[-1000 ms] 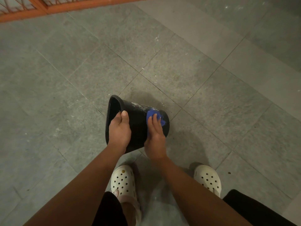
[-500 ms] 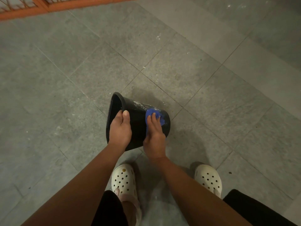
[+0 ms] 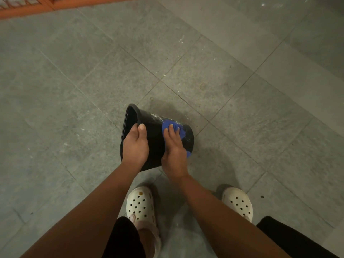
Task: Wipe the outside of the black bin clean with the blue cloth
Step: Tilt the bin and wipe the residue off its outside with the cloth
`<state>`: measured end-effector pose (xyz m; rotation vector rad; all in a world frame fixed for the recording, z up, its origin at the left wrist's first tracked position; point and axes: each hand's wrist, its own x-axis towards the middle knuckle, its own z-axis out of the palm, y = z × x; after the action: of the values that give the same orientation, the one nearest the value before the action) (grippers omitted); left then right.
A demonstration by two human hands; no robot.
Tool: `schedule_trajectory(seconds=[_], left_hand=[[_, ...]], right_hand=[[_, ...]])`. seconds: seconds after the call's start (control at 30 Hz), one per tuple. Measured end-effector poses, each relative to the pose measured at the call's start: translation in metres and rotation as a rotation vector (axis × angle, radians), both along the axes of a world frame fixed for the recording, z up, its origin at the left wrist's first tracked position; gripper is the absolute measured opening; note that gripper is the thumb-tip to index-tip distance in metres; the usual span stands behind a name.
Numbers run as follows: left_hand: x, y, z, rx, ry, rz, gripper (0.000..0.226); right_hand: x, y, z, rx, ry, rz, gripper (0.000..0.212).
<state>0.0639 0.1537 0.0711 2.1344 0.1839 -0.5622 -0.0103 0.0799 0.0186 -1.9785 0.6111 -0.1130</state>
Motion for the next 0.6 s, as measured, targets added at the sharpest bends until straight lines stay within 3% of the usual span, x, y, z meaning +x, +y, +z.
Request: schedule_trajectory(seconds=[0.17,0.33,0.5,0.6], left_hand=[[-0.002,0.001,-0.002,-0.016,-0.02,0.035,0.023],[0.001,0.005,-0.003,-0.006,-0.01,0.031,0.032],[0.0,0.003,-0.003,-0.018,-0.016,-0.025,0.024],[-0.002,0.005,-0.005,-0.013,-0.058,-0.011,0.026]], right_hand=[[0.005,-0.023,-0.008,-0.005,-0.036,0.138,0.066],[-0.008,-0.018,-0.018,-0.03,0.138,-0.01,0.066],[-0.002,-0.006,-0.006,-0.017,-0.019,0.03,0.069],[0.007,-0.023,-0.012,-0.035,0.021,0.094,0.072]])
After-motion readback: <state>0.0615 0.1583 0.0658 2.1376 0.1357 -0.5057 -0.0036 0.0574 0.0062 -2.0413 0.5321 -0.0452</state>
